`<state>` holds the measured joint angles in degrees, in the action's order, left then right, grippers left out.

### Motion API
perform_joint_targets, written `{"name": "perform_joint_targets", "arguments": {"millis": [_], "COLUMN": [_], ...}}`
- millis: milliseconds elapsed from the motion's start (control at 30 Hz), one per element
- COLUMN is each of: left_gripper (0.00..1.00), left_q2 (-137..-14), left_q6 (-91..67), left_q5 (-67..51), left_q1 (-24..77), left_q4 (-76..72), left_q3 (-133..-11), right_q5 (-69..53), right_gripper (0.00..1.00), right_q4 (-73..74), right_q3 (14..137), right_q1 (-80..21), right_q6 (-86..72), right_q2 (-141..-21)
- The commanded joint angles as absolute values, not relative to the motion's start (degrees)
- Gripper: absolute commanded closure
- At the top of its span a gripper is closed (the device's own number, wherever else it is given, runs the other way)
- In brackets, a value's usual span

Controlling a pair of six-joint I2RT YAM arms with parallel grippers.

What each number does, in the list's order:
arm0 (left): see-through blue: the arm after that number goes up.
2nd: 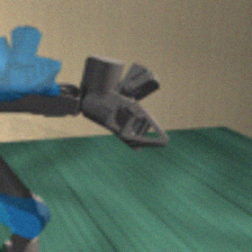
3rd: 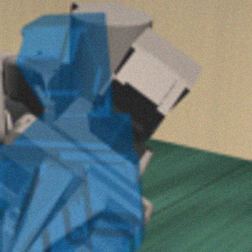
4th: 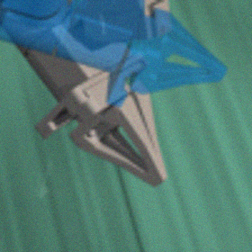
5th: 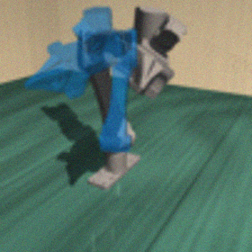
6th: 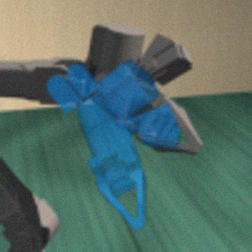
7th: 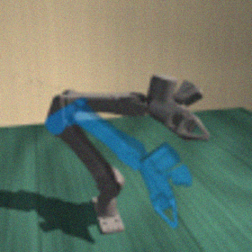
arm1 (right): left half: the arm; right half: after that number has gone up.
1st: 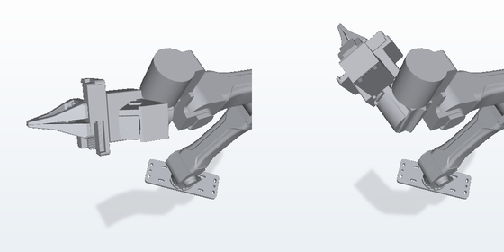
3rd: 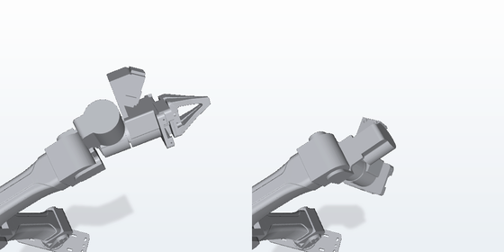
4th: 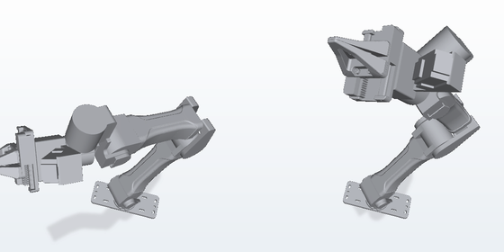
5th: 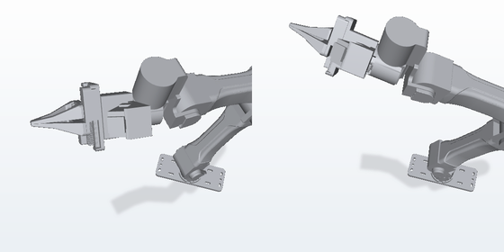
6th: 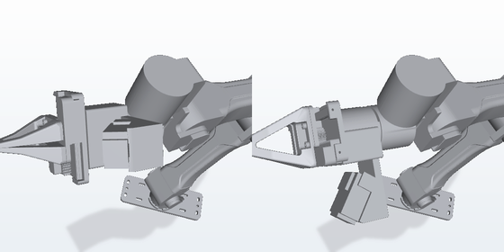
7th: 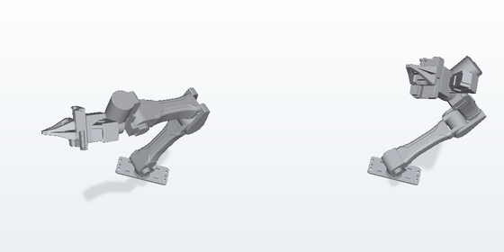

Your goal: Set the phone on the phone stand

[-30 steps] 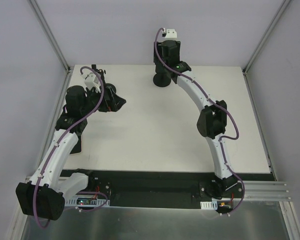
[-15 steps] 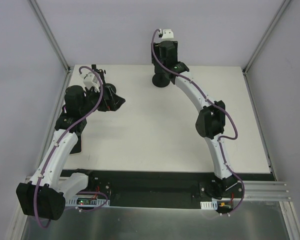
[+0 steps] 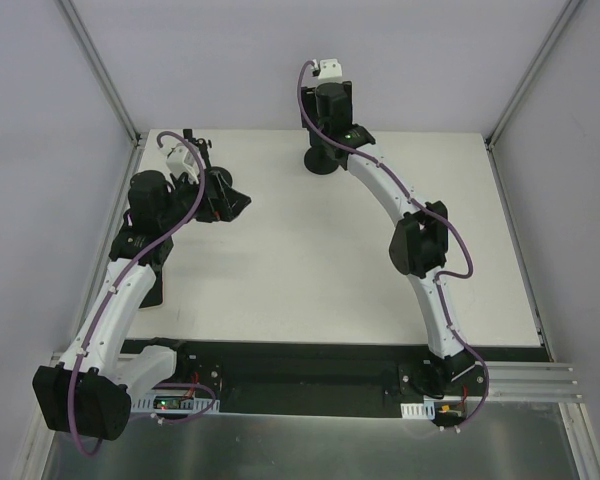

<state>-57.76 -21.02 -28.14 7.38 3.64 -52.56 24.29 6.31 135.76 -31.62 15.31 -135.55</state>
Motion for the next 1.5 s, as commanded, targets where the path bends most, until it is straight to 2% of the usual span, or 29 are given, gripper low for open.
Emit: {"name": "perform_joint_targets", "arguments": {"millis": [0,33,67,100,267,500,700,733,867,967,1033,1133,1267,1333,1467], "left_gripper": [0.06,0.06,0.06,0.06,0.06,0.04,0.03,0.03,0.05,0.10,0.11,0.12,0.10,0.12,0.16], "left_q2": [-57.4,-57.4,-57.2,-57.1,-56.1,-53.2,-53.7,-54.8,-59.1,-64.3,-68.4,-73.7,-80.1,-84.8,-95.8], "left_q6": [-22.0,-21.9,-21.8,-21.8,-21.1,-15.7,-16.0,-16.3,-18.5,-21.2,-25.1,-34.1,-42.9,-47.4,-53.2], "left_q5": [-29.0,-29.0,-28.9,-28.7,-27.0,-18.7,-15.2,-15.3,-15.4,-16.6,-19.1,-24.8,-26.7,-27.5,-30.0], "left_q1": [6.2,6.2,6.1,5.8,4.3,1.2,-2.4,-3.1,-6.2,-7.2,-7.5,-10.1,-12.5,-13.9,-15.8], "left_q4": [0.6,0.7,0.6,0.6,0.4,2.5,2.7,2.8,2.7,2.6,2.3,-1.7,-14.0,-22.4,-26.5], "left_q3": [-52.9,-52.9,-52.8,-52.7,-52.1,-52.3,-51.8,-51.8,-51.8,-52.6,-53.9,-56.0,-57.5,-58.4,-65.4], "right_q5": [25.8,25.1,24.5,24.0,22.8,23.2,21.7,19.2,14.7,11.5,10.2,11.3,12.2,13.6,9.8], "right_gripper": [0.35,0.13,0.05,0.04,0.04,0.04,0.04,0.04,0.04,0.04,0.04,0.04,0.04,0.04,0.04], "right_q4": [0.4,0.5,0.4,0.5,4.0,8.7,8.0,6.4,-5.0,-15.4,-18.7,-15.8,-14.9,-15.4,-16.3], "right_q3": [136.2,136.1,136.1,136.1,135.3,121.9,98.8,91.3,72.0,61.0,58.9,59.8,58.8,57.1,55.5], "right_q1": [-31.8,-31.8,-31.8,-31.8,-31.8,-33.0,-35.5,-35.8,-38.9,-40.3,-40.3,-40.3,-39.4,-37.6,-32.4], "right_q6": [16.5,16.3,16.3,16.5,15.9,18.8,11.9,7.9,2.9,1.7,2.9,7.2,13.5,14.0,9.4], "right_q2": [-132.9,-132.7,-132.5,-132.0,-128.0,-108.0,-90.3,-88.4,-80.7,-78.5,-79.4,-81.0,-79.8,-79.5,-79.8]}}
